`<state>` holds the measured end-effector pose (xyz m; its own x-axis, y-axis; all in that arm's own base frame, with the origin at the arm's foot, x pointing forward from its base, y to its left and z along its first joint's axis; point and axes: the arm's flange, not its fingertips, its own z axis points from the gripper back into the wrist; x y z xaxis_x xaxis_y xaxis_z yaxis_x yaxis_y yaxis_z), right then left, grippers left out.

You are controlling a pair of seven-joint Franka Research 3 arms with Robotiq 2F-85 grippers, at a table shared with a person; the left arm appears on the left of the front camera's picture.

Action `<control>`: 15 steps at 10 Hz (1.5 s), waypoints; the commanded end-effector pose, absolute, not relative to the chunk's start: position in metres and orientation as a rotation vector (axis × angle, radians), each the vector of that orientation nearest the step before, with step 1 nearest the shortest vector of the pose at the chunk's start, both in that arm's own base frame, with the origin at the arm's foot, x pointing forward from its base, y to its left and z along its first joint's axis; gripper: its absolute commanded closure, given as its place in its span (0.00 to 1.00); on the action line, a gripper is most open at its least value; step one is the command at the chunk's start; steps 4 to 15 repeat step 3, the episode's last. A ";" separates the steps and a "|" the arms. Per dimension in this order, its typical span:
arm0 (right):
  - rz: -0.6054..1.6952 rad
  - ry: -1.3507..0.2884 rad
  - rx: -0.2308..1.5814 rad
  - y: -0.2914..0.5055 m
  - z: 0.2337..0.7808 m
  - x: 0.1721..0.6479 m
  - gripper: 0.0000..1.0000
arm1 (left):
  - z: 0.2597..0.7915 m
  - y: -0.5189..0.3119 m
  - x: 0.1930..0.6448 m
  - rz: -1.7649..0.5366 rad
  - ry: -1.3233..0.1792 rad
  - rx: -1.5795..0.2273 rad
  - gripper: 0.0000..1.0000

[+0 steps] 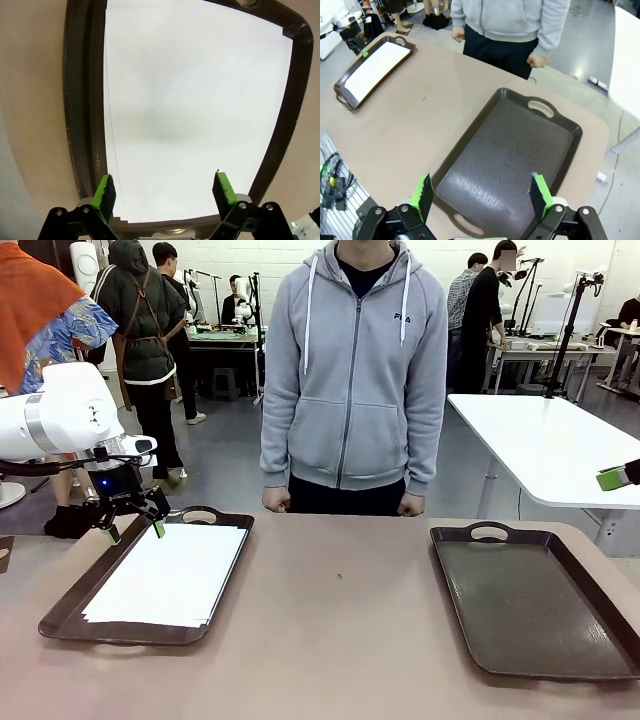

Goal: Sort the A4 documents.
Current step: Place the A4 Paper in the designated Handle tray.

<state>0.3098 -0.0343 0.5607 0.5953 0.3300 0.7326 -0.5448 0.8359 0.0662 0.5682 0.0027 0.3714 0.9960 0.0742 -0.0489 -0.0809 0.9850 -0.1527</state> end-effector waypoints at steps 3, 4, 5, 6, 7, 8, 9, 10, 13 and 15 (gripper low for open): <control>0.521 -0.781 0.314 -0.034 0.559 0.311 0.00 | 0.372 0.005 0.567 0.069 0.053 -0.136 0.00; 0.521 -0.781 0.314 -0.034 0.559 0.311 0.00 | 0.372 0.005 0.567 0.069 0.053 -0.136 0.00; 0.521 -0.781 0.314 -0.034 0.559 0.311 0.00 | 0.372 0.005 0.567 0.069 0.053 -0.136 0.00; 0.521 -0.781 0.314 -0.034 0.559 0.311 0.00 | 0.372 0.005 0.567 0.069 0.053 -0.136 0.00; 0.521 -0.781 0.314 -0.034 0.559 0.311 0.00 | 0.372 0.005 0.567 0.069 0.053 -0.136 0.00; 0.521 -0.781 0.314 -0.034 0.559 0.311 0.00 | 0.372 0.005 0.567 0.069 0.053 -0.136 0.00; 0.521 -0.781 0.314 -0.034 0.559 0.311 0.00 | 0.372 0.005 0.567 0.069 0.053 -0.136 0.00; 0.521 -0.781 0.314 -0.034 0.559 0.311 0.00 | 0.372 0.005 0.567 0.069 0.053 -0.136 0.00; 0.521 -0.781 0.314 -0.034 0.559 0.311 0.00 | 0.372 0.005 0.567 0.069 0.053 -0.136 0.00; 0.521 -0.781 0.314 -0.034 0.559 0.311 0.00 | 0.372 0.005 0.567 0.069 0.053 -0.136 0.00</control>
